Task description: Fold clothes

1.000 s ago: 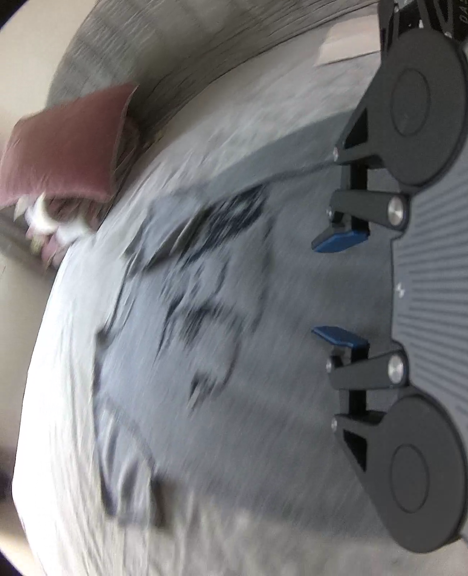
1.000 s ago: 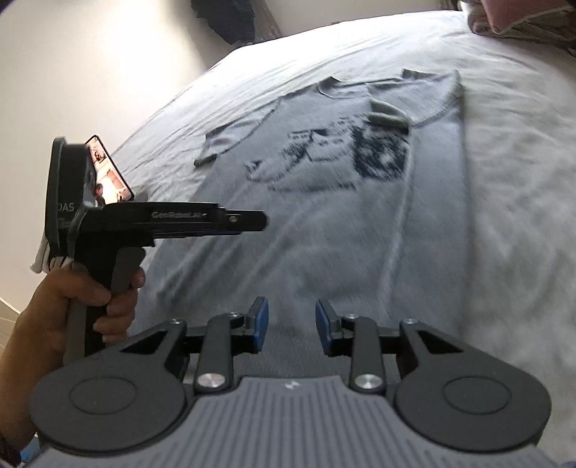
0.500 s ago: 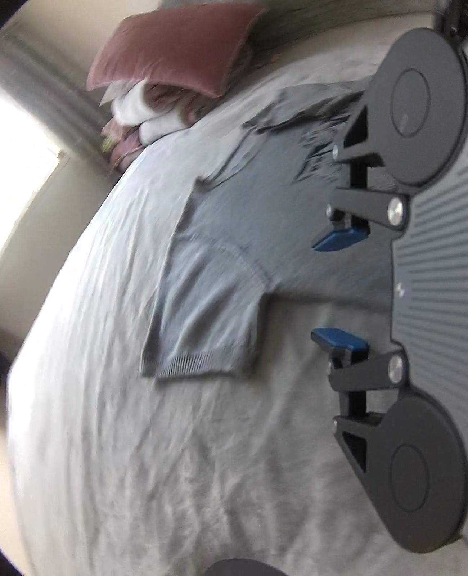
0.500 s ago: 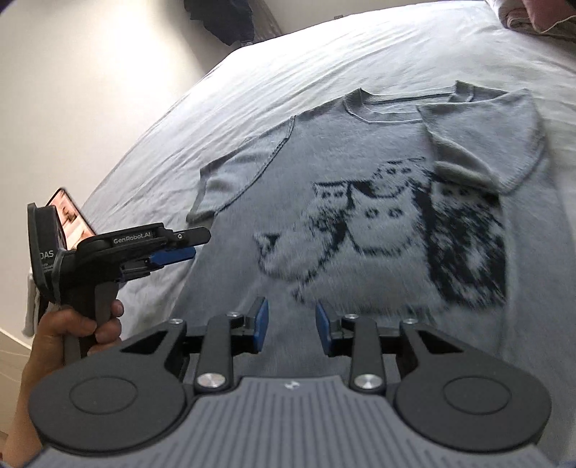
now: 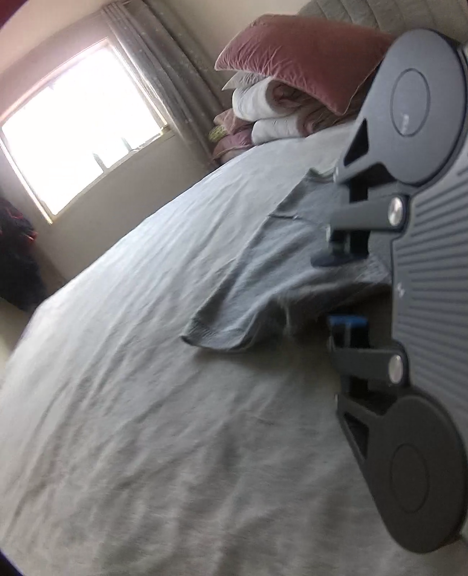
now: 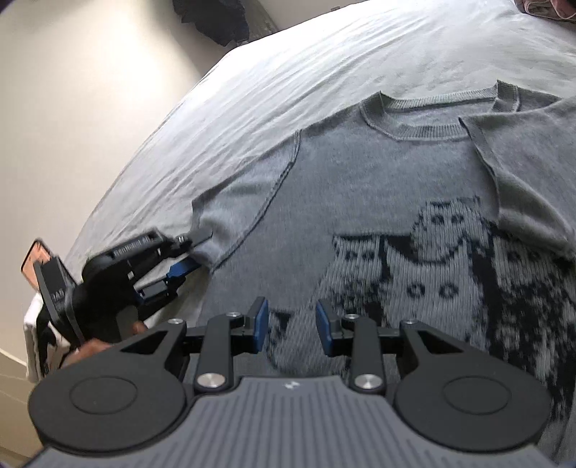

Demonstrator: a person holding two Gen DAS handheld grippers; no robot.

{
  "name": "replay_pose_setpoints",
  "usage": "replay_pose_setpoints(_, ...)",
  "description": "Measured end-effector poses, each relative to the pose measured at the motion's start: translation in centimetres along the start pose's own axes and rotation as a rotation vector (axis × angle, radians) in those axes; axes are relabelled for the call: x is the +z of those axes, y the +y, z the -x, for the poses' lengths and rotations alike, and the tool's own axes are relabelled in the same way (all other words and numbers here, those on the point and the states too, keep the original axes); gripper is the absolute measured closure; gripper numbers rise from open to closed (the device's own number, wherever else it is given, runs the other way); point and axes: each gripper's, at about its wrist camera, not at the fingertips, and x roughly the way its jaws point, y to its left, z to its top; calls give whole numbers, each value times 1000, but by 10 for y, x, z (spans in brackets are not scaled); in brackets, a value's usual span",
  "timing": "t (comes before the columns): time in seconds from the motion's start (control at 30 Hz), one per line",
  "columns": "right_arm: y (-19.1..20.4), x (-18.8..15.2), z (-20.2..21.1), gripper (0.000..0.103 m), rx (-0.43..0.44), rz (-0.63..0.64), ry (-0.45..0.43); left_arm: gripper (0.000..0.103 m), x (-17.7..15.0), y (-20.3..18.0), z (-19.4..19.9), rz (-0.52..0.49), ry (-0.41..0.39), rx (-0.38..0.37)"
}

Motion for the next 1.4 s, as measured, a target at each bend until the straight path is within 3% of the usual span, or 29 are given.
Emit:
replay_pose_setpoints(0.03,-1,4,-2,69,0,-5,-4,95,2,-3,-2,-39,-2,1)
replay_pose_setpoints(0.23,-7,27,-13,69,8,-32,-29,96,-9,-49,1,-383,-17,-101)
replay_pose_setpoints(0.37,-16,40,-20,69,34,-74,-48,96,-35,-76,-10,-576,112,-191)
replay_pose_setpoints(0.47,-25,45,-30,69,78,-133,-55,96,-52,-80,-20,-651,180,-179)
replay_pose_setpoints(0.63,-32,46,-50,67,113,-170,-44,96,-51,-77,-20,-663,169,-187)
replay_pose_setpoints(0.8,-19,44,-52,66,107,-107,-78,93,-53,-82,-26,-653,173,-237)
replay_pose_setpoints(0.97,15,54,-55,66,114,131,-62,90,-59,-82,-26,-667,186,-255)
replay_pose_setpoints(1.1,43,52,-74,66,42,338,20,90,-59,-81,-27,-663,190,-258)
replay_pose_setpoints(1.17,50,47,-82,75,-38,418,18,90,-58,-79,-27,-655,192,-259)
replay_pose_setpoints(1.2,47,46,-83,98,-73,425,1,90,-58,-79,-27,-652,193,-259)
replay_pose_setpoints(1.23,43,45,-83,101,-103,425,-16,90,-58,-78,-27,-650,191,-259)
replay_pose_setpoints(1.4,-19,41,-68,100,-4,96,-98,97,-60,-80,-28,-660,201,-256)
